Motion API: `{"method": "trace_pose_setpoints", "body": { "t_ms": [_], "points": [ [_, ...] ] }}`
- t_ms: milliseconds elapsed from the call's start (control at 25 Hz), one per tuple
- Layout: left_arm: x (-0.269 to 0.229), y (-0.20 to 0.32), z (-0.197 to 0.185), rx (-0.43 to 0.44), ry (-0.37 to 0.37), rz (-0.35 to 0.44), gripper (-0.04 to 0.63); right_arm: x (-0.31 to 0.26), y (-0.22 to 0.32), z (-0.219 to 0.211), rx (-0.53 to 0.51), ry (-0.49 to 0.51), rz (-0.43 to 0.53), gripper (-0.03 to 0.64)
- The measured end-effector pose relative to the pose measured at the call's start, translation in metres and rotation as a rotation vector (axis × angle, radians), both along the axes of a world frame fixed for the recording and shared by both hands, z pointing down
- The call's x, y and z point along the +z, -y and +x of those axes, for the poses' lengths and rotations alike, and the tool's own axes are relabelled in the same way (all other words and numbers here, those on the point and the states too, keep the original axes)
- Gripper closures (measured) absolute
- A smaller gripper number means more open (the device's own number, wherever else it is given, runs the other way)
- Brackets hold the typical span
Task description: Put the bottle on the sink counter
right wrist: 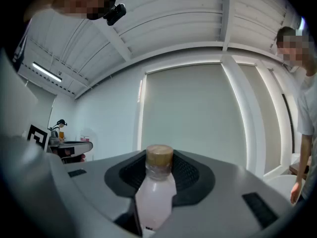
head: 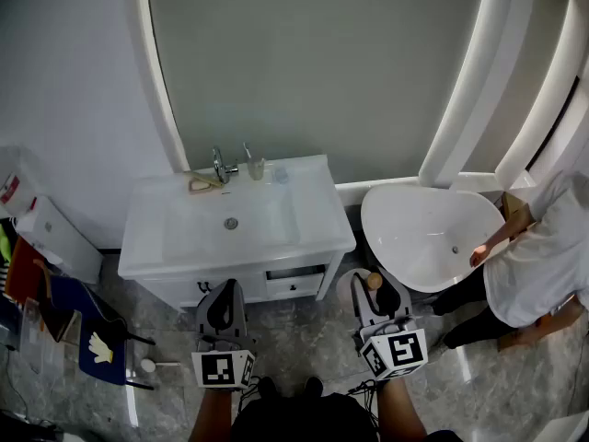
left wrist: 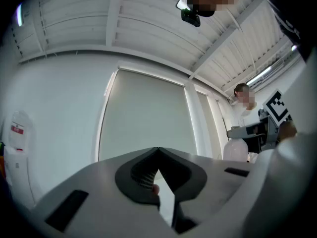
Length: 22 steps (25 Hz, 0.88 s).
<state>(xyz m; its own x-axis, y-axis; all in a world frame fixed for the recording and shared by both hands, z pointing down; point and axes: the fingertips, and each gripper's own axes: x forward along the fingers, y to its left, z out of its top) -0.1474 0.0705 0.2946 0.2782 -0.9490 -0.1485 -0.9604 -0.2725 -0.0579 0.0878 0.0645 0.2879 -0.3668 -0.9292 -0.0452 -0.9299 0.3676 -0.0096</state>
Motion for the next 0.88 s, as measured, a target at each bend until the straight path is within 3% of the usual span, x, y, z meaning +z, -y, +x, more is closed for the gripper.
{"method": "trace_pose_setpoints", "body": {
  "t_ms": [880],
  "points": [
    [0.005, 0.015, -0.023, 0.034, 0.004, -0.003, 0.574, 0.004, 0.009, -0.023, 0.042, 0.007, 0.002, 0.468]
  ]
}}
